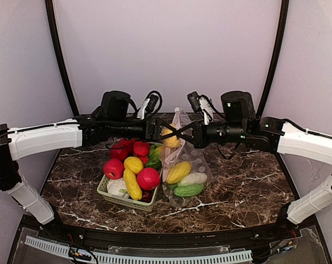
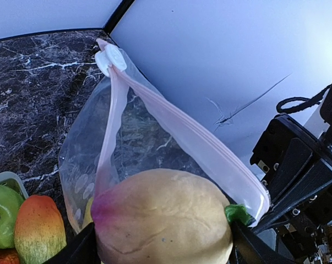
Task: Place the food in the zip-top bag and seal the zipper
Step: Place the fake fruit in the zipper food storage bag.
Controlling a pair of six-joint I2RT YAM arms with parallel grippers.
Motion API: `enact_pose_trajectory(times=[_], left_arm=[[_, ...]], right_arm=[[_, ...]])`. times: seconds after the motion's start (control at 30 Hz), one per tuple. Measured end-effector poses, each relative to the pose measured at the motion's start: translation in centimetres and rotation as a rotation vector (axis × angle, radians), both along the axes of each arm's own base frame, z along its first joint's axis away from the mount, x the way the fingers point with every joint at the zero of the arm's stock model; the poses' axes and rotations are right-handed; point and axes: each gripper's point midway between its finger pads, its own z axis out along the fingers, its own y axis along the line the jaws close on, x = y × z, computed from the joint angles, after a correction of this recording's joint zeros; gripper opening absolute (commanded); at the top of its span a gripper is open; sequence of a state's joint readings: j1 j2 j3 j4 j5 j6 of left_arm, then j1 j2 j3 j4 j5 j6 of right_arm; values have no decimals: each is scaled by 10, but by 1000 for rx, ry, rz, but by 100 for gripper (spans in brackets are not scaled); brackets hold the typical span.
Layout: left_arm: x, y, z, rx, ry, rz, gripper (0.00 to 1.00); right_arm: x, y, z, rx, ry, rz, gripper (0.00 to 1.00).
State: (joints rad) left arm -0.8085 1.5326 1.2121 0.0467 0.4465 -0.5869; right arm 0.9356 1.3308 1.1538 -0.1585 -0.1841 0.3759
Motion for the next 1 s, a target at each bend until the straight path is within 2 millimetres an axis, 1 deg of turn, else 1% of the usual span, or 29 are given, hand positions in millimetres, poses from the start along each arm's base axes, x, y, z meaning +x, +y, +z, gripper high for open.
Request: enact_pose_trajectory(times=[0.13, 0.3, 0.37, 0.47, 0.63, 0.87, 0.9, 1.0], left_arm=[[2, -8, -5, 55, -6, -8, 60], [2, -19, -20, 140, -7, -22, 61], [1, -21, -25, 164, -6, -26, 63], [0, -21, -30, 184, -2, -30, 70], [-1, -21, -32, 189, 3, -26, 81], [-1, -24, -31, 156, 15, -27, 89], [-2, -24, -31, 155, 17, -26, 93], [-2, -24, -33, 155, 28, -22, 98]], right_arm=[[0, 0, -1, -2, 2, 0, 0], [-1, -1, -2, -6, 7, 0, 0], [0, -1, -4, -12, 13, -4, 0], [1, -2, -5, -12, 17, -13, 0], [6, -6, -9, -5, 31, -46, 0], [5, -12, -6, 12, 42, -62, 0], [5, -12, -7, 12, 43, -63, 0], [5, -13, -6, 15, 44, -66, 0]])
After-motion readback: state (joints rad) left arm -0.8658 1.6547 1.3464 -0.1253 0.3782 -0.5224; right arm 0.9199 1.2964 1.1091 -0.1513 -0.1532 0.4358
